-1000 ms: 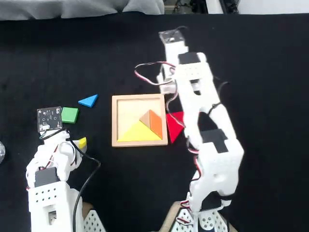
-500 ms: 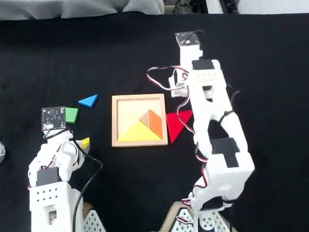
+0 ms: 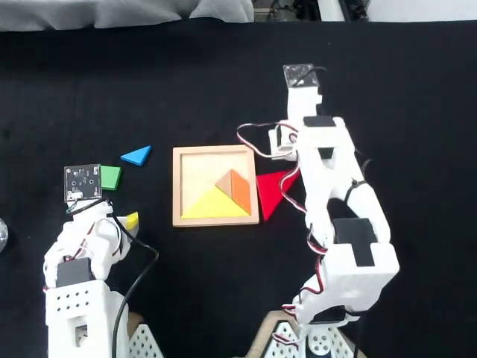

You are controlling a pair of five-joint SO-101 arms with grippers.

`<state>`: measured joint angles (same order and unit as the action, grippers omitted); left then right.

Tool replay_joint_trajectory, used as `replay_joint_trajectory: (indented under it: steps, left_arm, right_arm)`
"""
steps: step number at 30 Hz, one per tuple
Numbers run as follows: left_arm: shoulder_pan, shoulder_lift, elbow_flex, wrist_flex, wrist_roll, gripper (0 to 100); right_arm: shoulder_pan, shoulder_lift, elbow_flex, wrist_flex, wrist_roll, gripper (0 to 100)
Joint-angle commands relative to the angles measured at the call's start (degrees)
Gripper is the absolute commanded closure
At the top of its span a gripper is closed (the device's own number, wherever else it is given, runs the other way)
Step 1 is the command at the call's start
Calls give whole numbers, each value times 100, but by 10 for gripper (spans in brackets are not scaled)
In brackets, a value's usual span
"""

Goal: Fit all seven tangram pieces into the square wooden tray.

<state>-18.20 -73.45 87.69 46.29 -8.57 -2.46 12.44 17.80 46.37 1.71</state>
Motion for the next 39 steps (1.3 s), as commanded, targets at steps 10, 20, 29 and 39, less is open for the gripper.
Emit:
replay_joint_trajectory:
  steps: [10, 20, 29, 39]
  left_arm:
    - [848, 2418, -5244, 2980, -2303, 718]
    - [84, 5363, -6686, 2251, -3640, 718]
    - [-1226, 6180, -6791, 1793, -5196, 718]
    - [-2070, 7341, -6475, 264, -6286, 633]
  right_arm:
    - [325, -356, 84, -615, -290, 987]
    - [325, -356, 84, -624, -273, 987]
    - [325, -356, 84, -633, -264, 987]
    - [519, -365, 259, -976, -273, 987]
